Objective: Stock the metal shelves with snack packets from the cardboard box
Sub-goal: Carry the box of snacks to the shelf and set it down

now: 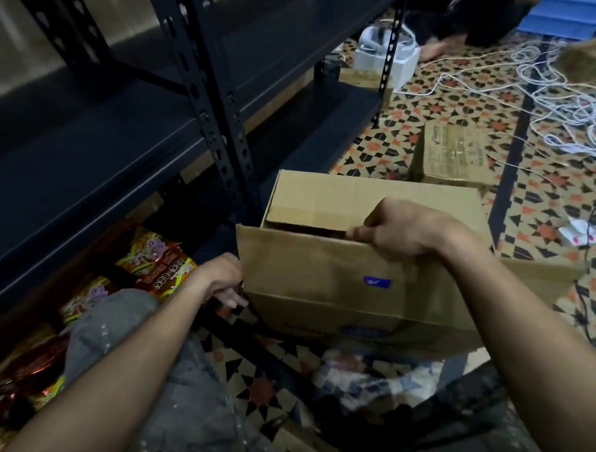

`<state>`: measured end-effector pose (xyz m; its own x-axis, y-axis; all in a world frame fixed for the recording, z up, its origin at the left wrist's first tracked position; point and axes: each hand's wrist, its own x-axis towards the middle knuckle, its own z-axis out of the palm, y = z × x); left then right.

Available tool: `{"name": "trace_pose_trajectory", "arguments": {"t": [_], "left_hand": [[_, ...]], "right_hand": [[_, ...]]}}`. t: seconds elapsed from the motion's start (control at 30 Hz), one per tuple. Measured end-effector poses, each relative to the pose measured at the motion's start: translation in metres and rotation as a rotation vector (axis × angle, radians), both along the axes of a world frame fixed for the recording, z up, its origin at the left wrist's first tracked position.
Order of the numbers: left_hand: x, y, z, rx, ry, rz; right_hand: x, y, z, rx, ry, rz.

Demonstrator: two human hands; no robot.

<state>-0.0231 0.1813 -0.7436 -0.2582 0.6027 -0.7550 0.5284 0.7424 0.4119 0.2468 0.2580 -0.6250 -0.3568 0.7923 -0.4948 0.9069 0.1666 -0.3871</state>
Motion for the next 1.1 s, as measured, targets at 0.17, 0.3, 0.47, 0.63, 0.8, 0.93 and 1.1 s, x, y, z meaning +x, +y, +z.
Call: {"name": "trace_pose_trajectory", "arguments": {"t": [0.17, 0.3, 0.47, 0.63, 0.8, 0.93, 1.1], "left_hand": [[0.0, 0.008, -0.011, 0.21, 0.007, 0.086], [-0.001, 0.024, -0.015, 0.268, 0.295, -0.016], [0.003, 0.033, -0.015, 0.272, 0.297, 0.012], [0.009, 0.031, -0.011, 0.259, 0.379, -0.063], [0.025, 0.005, -0.013, 0.433, 0.816, -0.313], [0.055, 0.0, -0.011, 0.827, 0.661, -0.34], [0.079, 0.018, -0.038, 0.413, 0.317, -0.746]], "right_hand": [[-0.003, -0.037, -0.009, -0.207, -0.119, 0.34], [0.0, -0.061, -0.053, -0.22, -0.114, 0.244], [0.009, -0.073, -0.106, -0.05, -0.124, 0.152], [0.018, -0.083, -0.14, 0.368, -0.128, 0.18], [0.018, -0.073, -0.143, 0.394, -0.054, 0.172], [0.031, -0.056, -0.144, 0.152, 0.06, 0.262], [0.046, -0.044, -0.135, -0.21, 0.185, 0.039]]}}
